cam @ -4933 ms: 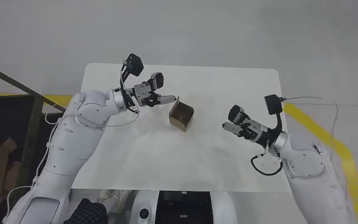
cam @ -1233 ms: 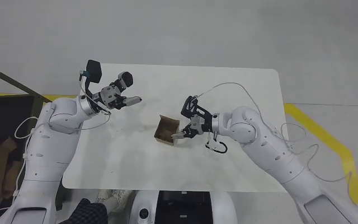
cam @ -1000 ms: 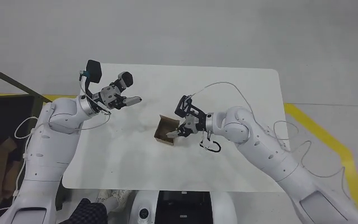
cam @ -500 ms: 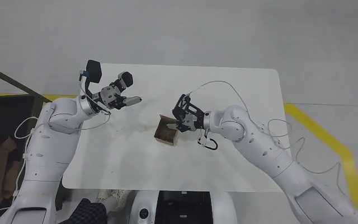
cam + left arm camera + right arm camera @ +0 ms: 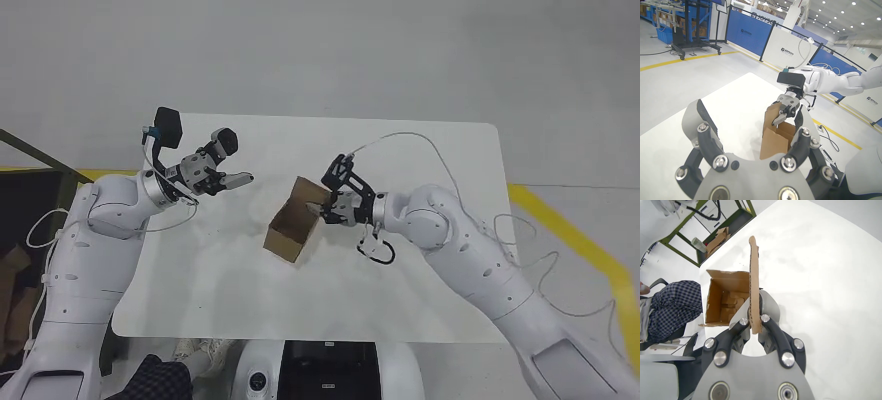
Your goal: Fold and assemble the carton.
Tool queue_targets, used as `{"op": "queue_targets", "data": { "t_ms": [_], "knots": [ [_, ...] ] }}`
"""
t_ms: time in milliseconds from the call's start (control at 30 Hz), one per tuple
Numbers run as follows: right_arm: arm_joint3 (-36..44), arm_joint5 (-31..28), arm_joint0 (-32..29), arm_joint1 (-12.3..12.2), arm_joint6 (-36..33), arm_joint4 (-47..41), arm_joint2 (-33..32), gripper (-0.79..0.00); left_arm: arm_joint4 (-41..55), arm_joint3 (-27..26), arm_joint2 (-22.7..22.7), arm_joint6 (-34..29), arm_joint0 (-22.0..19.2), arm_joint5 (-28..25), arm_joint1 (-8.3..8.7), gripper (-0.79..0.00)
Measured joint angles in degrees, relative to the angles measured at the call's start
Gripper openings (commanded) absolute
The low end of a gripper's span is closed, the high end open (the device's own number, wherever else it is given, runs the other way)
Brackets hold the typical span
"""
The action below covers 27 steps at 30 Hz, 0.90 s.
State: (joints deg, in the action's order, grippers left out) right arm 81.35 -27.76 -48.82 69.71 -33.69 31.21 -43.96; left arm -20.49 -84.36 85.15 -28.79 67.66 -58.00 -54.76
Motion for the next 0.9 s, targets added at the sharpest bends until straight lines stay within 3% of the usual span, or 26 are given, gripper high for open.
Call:
{"op": "queue_targets", "data": {
  "t_ms": [200,467,900],
  "knots": [
    [8.86,7.86,-8.68,-2.25,0.53,-6.39,-8.41,-0.785,0.0,0.0,0.0,0.0,0.0,0.0,0.0,0.0],
    [14.88,8.5,-19.17,-4.33,3.85,-13.63,-18.51,-0.785,0.0,0.0,0.0,0.0,0.0,0.0,0.0,0.0],
    [15.92,6.39,-22.79,-4.72,7.62,-15.34,-21.83,-0.785,0.0,0.0,0.0,0.0,0.0,0.0,0.0,0.0]
  ]
}}
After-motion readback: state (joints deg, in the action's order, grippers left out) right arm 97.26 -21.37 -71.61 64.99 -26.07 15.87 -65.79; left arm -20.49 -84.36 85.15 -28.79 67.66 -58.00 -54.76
